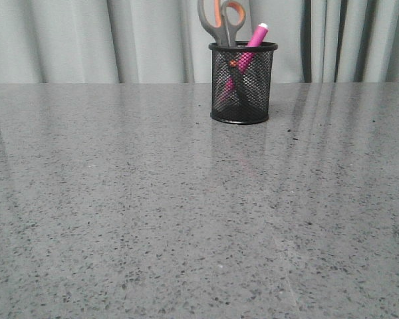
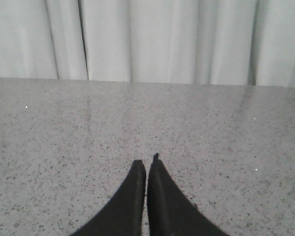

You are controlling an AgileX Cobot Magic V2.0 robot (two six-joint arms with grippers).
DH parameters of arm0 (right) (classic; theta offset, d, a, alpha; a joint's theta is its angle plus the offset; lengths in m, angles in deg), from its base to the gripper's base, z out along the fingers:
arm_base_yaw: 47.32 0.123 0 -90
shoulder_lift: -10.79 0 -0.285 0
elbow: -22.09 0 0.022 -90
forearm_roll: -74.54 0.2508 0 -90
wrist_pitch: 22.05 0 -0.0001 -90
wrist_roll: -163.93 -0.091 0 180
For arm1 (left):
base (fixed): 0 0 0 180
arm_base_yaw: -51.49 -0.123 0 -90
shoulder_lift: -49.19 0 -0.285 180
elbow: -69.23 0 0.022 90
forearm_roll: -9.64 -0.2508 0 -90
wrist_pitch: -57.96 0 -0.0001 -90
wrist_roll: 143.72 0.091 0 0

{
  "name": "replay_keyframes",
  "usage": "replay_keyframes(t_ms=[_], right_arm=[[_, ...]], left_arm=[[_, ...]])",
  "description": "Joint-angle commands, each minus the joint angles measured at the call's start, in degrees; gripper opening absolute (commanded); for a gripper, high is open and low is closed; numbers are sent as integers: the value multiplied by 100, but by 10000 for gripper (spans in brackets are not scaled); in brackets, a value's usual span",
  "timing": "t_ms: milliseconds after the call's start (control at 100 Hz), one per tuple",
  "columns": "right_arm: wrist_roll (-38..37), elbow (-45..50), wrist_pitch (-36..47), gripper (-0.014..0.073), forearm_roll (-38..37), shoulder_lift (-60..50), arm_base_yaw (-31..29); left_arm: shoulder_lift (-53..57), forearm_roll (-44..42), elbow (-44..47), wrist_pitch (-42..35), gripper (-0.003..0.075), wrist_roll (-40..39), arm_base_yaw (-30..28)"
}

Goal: Put pen and scissors into bin

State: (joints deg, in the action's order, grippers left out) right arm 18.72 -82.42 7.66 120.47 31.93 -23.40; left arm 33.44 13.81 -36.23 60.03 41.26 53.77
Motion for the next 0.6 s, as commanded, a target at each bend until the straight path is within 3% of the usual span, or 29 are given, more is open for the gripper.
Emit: replay_keyframes(t_ms=[0,260,590], right_arm=[[58,-141,273,-76,-138,49,-47],[58,-141,273,-76,-138,49,-47],[58,-141,273,-76,-138,49,-47]], left_arm=[[125,-310,-46,-490,-19,-302,55],[938,-375,478,-411,-19,-302,-9],[1002,-303,538,-306,-19,-312,-306]])
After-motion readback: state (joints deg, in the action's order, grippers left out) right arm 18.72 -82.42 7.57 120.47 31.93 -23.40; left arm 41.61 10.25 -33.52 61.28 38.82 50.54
